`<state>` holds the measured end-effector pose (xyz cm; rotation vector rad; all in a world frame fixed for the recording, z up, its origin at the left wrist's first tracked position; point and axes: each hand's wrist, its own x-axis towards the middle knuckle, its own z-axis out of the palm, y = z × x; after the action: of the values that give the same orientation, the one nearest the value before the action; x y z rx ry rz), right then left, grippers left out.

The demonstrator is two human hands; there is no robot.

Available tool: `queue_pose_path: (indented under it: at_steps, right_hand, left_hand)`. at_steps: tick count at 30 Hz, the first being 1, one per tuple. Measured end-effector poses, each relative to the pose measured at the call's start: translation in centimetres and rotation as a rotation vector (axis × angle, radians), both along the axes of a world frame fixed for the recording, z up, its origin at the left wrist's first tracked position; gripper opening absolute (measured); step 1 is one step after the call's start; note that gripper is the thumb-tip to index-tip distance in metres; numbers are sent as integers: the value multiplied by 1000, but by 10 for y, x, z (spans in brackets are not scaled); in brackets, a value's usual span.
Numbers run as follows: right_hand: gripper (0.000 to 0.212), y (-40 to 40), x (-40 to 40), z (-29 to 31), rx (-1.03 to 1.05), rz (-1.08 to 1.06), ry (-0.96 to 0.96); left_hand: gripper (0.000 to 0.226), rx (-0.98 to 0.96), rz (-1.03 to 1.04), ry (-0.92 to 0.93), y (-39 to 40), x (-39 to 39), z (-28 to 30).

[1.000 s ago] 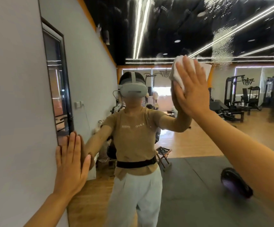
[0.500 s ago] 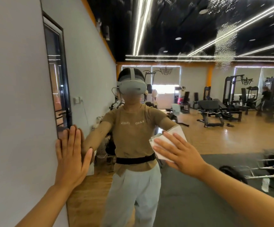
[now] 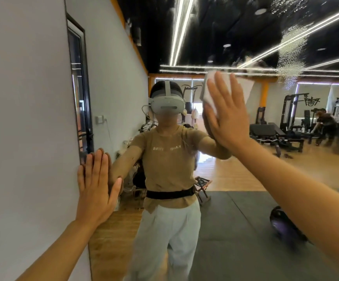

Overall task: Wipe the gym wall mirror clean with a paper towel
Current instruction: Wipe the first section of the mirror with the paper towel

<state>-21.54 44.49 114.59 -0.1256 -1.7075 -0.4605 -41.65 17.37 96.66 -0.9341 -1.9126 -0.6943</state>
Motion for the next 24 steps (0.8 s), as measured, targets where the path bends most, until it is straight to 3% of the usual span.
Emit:
queue_pose_path:
  at_steps: [7, 13, 17, 21, 24]
  right_hand:
    - [59, -4, 4, -159, 366, 31, -469]
    - [48, 10, 3, -141, 593, 7, -539]
    - [43, 2, -7, -66, 450, -3, -301]
    - [47, -16, -18, 22, 25, 30, 29]
    - [50, -32, -28, 25, -95, 41, 93]
  left_hand:
    - [73, 7, 2, 20, -1, -3, -2]
    - [74, 28, 5, 57, 1, -3, -2]
    - [72, 31, 12, 66, 1, -5, -2]
    - [71, 27, 11, 78, 1, -6, -3]
    - [72, 29, 13, 86, 1, -8, -3]
